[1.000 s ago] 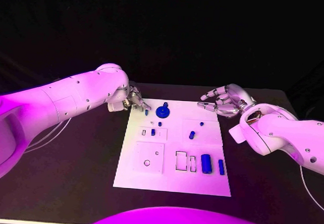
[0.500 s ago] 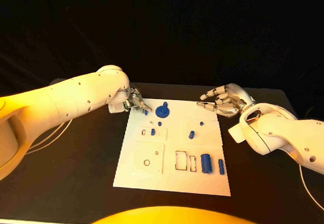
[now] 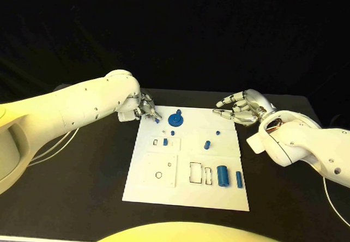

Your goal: Assemble the parts on the task board

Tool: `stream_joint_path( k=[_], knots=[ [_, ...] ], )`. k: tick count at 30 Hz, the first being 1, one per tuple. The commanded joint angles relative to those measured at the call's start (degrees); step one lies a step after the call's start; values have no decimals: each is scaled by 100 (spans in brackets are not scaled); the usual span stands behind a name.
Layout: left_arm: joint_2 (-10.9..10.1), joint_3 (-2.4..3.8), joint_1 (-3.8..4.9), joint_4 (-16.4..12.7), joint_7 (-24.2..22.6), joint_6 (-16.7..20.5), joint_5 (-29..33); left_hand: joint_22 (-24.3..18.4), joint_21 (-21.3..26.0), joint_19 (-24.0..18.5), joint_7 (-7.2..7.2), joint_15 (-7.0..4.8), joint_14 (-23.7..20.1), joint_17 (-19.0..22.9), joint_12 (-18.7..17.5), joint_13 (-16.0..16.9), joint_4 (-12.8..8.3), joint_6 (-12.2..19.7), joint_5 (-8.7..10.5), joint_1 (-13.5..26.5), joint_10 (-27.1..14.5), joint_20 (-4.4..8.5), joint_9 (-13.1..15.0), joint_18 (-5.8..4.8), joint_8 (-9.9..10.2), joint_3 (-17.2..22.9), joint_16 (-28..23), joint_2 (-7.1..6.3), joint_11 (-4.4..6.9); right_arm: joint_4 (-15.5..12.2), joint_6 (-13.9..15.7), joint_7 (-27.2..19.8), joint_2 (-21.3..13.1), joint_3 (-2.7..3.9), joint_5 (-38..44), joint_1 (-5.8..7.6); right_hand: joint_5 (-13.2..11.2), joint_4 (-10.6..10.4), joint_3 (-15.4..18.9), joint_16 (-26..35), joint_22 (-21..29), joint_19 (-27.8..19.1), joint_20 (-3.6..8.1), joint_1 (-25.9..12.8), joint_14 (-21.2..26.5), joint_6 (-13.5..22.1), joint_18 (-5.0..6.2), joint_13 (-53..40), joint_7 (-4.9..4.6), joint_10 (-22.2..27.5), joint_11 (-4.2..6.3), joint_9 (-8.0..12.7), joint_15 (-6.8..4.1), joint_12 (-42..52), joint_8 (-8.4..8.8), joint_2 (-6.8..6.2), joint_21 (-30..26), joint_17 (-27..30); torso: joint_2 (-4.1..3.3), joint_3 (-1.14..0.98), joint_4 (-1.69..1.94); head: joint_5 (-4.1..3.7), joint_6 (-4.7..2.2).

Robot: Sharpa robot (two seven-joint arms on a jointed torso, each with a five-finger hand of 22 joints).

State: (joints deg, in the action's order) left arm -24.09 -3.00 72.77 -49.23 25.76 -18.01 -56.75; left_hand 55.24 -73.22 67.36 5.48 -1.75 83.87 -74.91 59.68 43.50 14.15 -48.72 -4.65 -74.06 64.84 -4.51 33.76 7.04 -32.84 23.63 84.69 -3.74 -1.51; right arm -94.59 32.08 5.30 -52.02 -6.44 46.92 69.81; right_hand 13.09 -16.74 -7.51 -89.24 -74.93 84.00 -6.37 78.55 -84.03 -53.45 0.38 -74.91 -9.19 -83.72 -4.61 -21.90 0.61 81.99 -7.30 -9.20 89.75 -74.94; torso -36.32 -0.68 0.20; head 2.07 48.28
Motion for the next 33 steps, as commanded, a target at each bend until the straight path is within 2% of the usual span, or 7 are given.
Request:
stream_joint_path(
  k=[1,7,16,27,28,31,33],
  knots=[
    [6,2,-1,-18,-102,106,188,14,-29,24,-25,-57,290,-580,17,-32,-108,-19,24,-128,3,33,69,18,-97,249,43,-4,51,-2,-24,-50,6,0,26,-2,-11,17,25,21,-1507,600,23,-25,-538,50,-38,-858,6,9,27,6,-46,-26,-34,17,25,-1250,4,1,3,-1,-5],
    [4,2,-2,-18,-134,113,288,55,-56,36,-40,-73,296,-590,-7,-87,-447,92,29,-212,34,53,198,9,-275,930,57,-98,65,0,-30,-49,7,0,26,-2,-11,17,25,21,-1507,600,23,-25,-538,50,-38,-858,6,9,27,6,-46,-26,-34,17,25,-1250,4,1,1,6,-7],
    [-81,6,-3,-90,-130,163,440,136,-120,69,-28,-77,301,-585,9,-92,-1038,156,-10,134,159,58,451,-2,-609,2001,67,-277,67,7,-43,-41,3,0,26,-3,-9,16,22,21,-1507,600,23,-24,-538,47,-38,-860,7,6,28,6,-47,-23,-41,24,25,-1250,12,-2,3,15,-6],
    [-620,25,3,-718,-38,458,918,243,-202,138,-59,-117,333,-618,90,-41,-1484,87,-167,676,299,92,559,-17,-802,2729,91,-373,106,9,-55,-31,-30,-1,26,-4,-4,17,20,22,-1507,600,24,-23,-538,46,-38,-862,8,4,28,6,-47,-20,-44,27,25,-1250,75,-20,32,25,22],
    [-698,25,3,-825,-30,499,940,260,-214,151,-65,-122,341,-635,106,-23,-1518,72,-208,726,325,97,562,-20,-814,2774,100,-383,112,9,-55,-30,-35,-1,26,-4,-4,17,20,22,-1507,600,24,-23,-538,46,-38,-862,8,4,28,6,-47,-20,-44,27,25,-1250,84,-21,37,26,30],
    [-953,25,4,-1195,-17,663,984,374,-288,238,-101,-157,388,-738,179,57,-1679,-17,-685,972,453,132,575,-41,-872,2930,156,-449,150,8,-57,-27,-48,-1,26,-4,-4,17,20,22,-1507,600,24,-23,-538,46,-38,-862,8,4,28,6,-47,-20,-44,27,25,-1250,109,-22,54,30,46],
    [-1084,23,3,-1403,-30,762,989,423,-318,275,-115,-170,401,-767,198,78,-1727,-45,-809,1038,496,144,575,-50,-886,2959,171,-456,163,8,-59,-26,-53,-1,26,-4,-4,17,20,22,-1507,600,24,-23,-538,46,-38,-862,8,4,28,6,-47,-20,-44,27,25,-1250,122,-21,62,34,57]
  ],
)
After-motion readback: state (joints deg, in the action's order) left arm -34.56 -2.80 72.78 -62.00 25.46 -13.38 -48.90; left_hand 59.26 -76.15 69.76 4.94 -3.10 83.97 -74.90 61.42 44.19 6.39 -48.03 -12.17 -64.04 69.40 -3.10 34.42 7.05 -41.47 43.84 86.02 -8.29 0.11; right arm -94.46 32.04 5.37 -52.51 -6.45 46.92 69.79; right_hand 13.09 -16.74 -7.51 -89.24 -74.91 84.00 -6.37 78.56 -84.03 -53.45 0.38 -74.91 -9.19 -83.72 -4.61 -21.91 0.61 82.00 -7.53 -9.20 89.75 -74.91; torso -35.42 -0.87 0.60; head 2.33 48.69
